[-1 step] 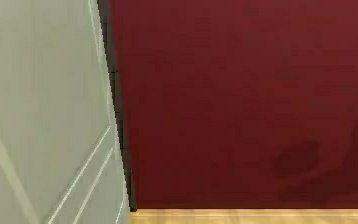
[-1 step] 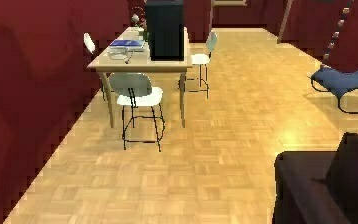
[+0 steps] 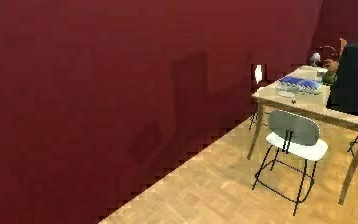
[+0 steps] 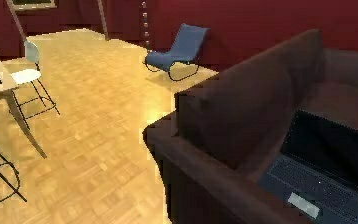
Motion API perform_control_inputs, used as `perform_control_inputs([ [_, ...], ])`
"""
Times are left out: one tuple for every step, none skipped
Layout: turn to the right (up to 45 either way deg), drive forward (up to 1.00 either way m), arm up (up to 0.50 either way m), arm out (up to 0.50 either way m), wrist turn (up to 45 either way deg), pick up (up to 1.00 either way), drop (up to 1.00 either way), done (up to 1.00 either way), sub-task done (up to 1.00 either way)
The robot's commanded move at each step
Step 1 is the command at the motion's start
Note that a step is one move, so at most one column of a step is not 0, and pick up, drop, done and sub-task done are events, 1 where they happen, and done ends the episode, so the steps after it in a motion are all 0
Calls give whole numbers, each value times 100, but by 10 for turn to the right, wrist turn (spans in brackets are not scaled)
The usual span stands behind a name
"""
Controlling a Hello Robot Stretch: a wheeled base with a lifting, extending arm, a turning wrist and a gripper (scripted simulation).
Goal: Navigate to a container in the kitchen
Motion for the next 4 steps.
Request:
perform_control_inputs([
  [450,0,0,0,0,0,0,0,0],
  [120,0,0,0,0,0,0,0,0],
  [0,85,0,0,0,0,0,0,0],
  [90,0,0,0,0,0,0,0,0],
])
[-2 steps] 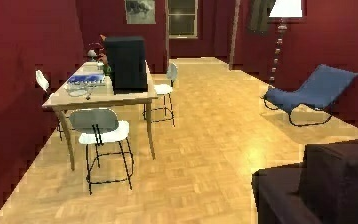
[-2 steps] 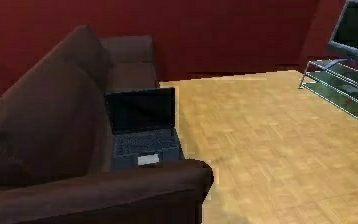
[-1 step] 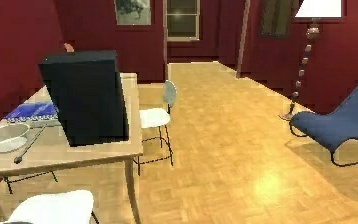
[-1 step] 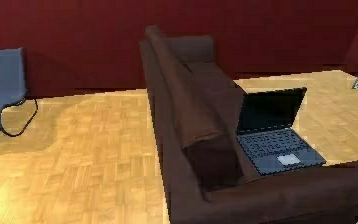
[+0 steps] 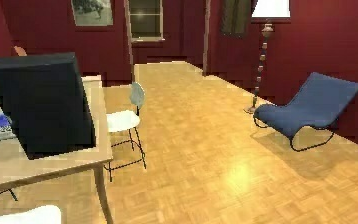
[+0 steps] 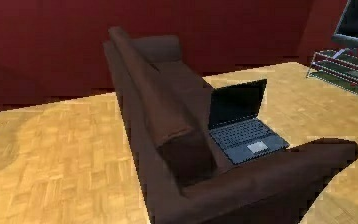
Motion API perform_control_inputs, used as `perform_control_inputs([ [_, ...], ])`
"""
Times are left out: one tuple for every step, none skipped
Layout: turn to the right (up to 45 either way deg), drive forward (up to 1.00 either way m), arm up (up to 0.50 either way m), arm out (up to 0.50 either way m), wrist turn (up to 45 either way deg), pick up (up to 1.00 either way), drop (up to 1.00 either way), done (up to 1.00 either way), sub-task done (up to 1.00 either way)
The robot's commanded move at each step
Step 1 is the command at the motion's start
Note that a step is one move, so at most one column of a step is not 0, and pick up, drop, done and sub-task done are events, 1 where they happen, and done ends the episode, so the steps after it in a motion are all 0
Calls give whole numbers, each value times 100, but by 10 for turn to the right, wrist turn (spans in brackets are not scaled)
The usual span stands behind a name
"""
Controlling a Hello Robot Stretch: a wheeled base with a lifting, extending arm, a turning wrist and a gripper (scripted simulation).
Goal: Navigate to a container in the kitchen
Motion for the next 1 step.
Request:
perform_control_inputs([
  [0,100,0,0,0,0,0,0,0],
])
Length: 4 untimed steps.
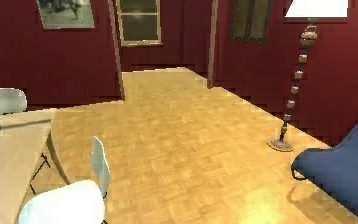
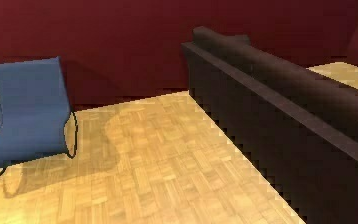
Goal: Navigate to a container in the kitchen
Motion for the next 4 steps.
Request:
perform_control_inputs([
  [30,0,0,0,0,0,0,0,0],
  [450,0,0,0,0,0,0,0,0],
  [450,0,0,0,0,0,0,0,0],
  [60,0,0,0,0,0,0,0,0],
])
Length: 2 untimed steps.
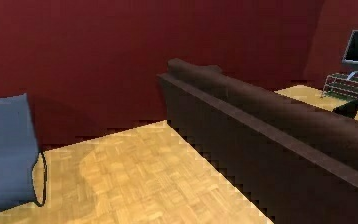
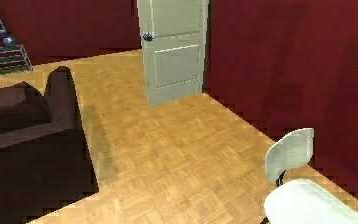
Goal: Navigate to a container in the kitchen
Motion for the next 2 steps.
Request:
perform_control_inputs([
  [0,15,0,0,0,0,0,0,0],
  [-450,0,0,0,0,0,0,0,0],
])
